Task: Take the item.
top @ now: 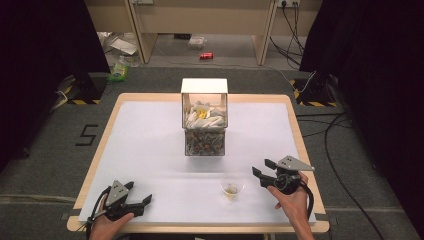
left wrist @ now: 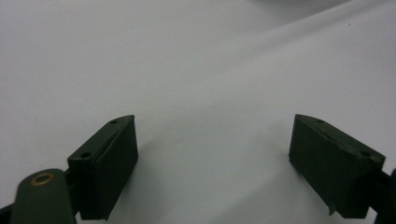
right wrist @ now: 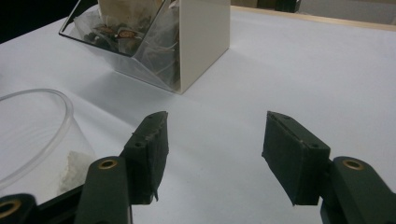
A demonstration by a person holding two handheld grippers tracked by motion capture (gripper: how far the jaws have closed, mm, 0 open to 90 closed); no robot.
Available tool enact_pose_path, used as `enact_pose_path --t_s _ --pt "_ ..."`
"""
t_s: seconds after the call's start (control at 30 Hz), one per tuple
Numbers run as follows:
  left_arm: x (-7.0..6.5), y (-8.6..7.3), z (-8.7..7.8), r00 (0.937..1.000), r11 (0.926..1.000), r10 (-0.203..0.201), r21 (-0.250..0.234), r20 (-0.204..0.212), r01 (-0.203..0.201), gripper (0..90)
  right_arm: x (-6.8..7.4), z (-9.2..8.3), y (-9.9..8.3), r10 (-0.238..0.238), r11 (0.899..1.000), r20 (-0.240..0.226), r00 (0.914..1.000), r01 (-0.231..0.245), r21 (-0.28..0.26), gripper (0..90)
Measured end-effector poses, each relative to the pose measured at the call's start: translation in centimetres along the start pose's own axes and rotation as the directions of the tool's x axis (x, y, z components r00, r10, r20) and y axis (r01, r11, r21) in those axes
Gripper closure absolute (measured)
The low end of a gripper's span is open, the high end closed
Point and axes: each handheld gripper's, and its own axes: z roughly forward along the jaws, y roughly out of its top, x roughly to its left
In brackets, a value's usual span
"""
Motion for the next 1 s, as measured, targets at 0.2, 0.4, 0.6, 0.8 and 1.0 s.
enact_pose_path --t_s 0.2,0.4,0.6,0.8,1.0 --pt "0.0 0.0 0.0 1.0 1.0 0.0 0.0 0.0 0.0 14.8 -0.4 0.2 -0.9 0.008 1.0 0.021 0.9998 -0.009 0.03 34.6" --pt "0.0 0.0 0.0 1.0 1.0 0.001 0.0 -0.001 -0.001 14.8 -0.5 0.1 -1.6 0.024 0.999 0.038 0.999 -0.026 0.041 29.8" --pt "0.0 0.0 0.0 1.0 1.0 0.001 0.0 -0.001 -0.001 14.9 -0.5 0.0 -2.5 0.041 0.997 0.05 0.9979 -0.044 0.064 26.6" --pt "0.0 0.0 0.0 1.0 1.0 0.001 0.0 -0.001 -0.001 14.8 -0.2 -0.1 -2.8 0.033 0.996 0.045 0.9984 -0.036 0.077 25.4" --pt "0.0 0.0 0.0 1.0 1.0 0.0 0.0 -0.001 0.0 14.9 0.2 -0.3 -3.3 0.022 0.994 0.05 0.9985 -0.027 0.105 22.2"
